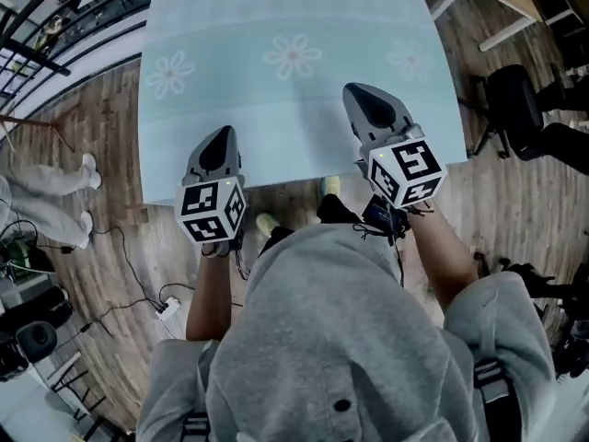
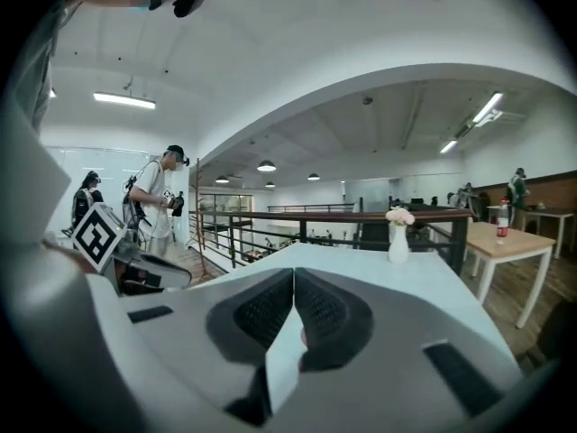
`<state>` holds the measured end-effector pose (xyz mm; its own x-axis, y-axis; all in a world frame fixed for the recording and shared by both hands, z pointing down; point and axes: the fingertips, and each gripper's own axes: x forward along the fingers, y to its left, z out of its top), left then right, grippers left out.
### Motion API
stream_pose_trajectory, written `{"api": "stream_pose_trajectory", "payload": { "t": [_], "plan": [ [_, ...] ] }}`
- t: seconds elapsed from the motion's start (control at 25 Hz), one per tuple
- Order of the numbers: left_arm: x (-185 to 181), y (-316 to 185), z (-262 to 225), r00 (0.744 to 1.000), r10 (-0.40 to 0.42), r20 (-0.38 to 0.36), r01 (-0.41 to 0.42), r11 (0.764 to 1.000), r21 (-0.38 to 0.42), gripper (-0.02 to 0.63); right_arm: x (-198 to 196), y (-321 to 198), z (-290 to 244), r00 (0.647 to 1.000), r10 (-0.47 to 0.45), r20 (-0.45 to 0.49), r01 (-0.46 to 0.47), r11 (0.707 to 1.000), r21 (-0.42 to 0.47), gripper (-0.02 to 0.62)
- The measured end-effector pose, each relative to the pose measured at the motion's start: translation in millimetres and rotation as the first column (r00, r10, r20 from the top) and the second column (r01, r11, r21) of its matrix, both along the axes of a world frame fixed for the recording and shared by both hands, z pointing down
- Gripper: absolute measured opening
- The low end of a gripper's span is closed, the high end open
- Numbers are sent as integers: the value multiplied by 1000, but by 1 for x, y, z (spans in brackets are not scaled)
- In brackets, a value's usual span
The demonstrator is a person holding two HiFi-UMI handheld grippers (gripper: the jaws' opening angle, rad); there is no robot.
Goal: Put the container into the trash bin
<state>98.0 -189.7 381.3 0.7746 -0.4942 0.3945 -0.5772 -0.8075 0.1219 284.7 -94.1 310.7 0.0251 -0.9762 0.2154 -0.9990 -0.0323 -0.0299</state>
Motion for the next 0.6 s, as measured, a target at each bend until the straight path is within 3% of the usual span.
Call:
{"api": "stream_pose_trajectory", "payload": {
  "t": [0.24, 0.6],
  "plan": [
    [82, 22, -8, 990, 139, 12, -139, 990, 17, 20, 76, 50, 11, 987, 159, 5, -159, 987, -11, 28],
    [148, 41, -8, 974, 224, 39, -225, 974, 33, 20, 127, 77, 16, 973, 230, 24, -230, 973, 11, 28]
  ]
}}
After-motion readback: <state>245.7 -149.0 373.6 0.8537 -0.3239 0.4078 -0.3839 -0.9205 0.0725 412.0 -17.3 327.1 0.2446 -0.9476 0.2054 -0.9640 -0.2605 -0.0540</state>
